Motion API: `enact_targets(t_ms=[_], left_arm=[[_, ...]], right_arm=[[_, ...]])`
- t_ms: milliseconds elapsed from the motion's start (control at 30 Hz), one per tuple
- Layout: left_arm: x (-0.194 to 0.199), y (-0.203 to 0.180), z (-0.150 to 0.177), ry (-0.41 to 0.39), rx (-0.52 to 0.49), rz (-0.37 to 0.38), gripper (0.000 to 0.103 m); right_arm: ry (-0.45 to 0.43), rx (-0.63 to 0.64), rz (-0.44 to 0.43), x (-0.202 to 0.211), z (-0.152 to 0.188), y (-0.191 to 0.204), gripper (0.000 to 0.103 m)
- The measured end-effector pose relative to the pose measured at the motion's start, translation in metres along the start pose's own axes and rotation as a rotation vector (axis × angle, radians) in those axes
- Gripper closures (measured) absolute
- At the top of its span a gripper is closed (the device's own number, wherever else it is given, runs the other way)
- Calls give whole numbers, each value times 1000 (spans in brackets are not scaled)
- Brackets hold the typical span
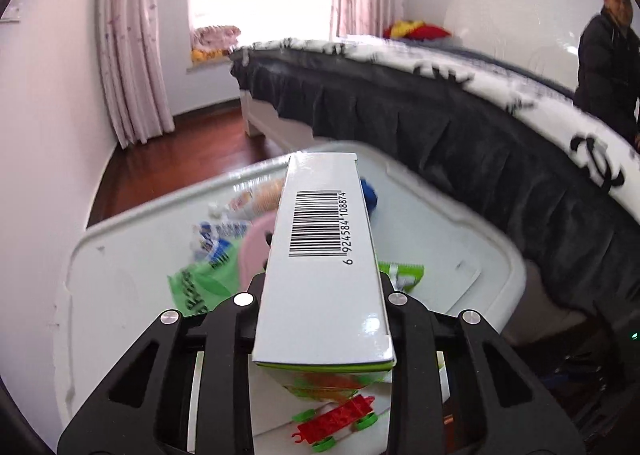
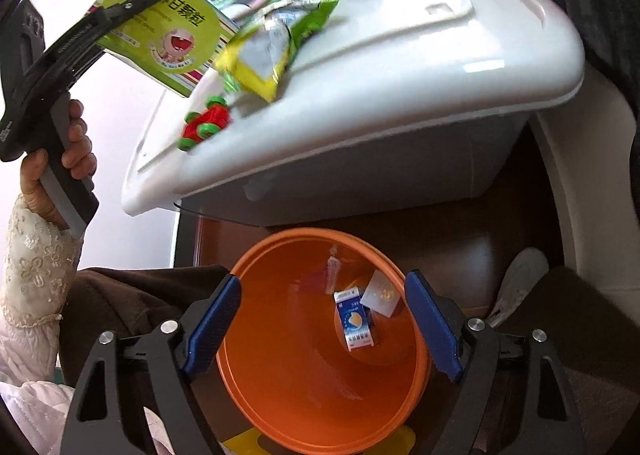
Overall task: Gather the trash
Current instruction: 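Grasp the green-yellow medicine box with the left gripper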
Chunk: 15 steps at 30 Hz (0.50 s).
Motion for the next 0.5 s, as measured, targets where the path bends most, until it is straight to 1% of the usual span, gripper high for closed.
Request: enact_targets(t_ms=[33,100,167,233,300,333,367,433,500], left_arm=[[11,3,-5,-23,15,-6,76],[23,4,-9,-44,5,-26,76],[43,5,-14,-81,4,-41,76],[61,8,-14,-106,16,-51,76],[83,15,-9,-124,54,-46,76],[88,19,-6,-129,66,-57,76],[97,23,-1,-135,76,-80,76],[110,31,10,-134,88,-100,76],[122,38,19,-137,93,-138,75]], right_arm=[[-12,13,-1,6,-3,3,20],[-32,29,-3,16,-12,8,20],[-67,33,-13,29,-28,15,20],[-93,3,-42,39,-46,23,20],[-112,-38,-84,46,-66,31,20],[-123,-49,-97,47,-78,38,20],[-124,-48,-80,46,-87,44,20],[-110,-64,-54,37,-103,55,20],[-78,-121,-62,22,-112,64,20]])
Point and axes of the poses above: each gripper's, at about its wrist camera, not at the fingertips, and x roughly against the way its jaws point, y to its left, z to its underside, the point moved 6 cm from there along -x, roughly the way its jaws point, and after that the axes turned 1 degree about z, right-handed, at the moved point
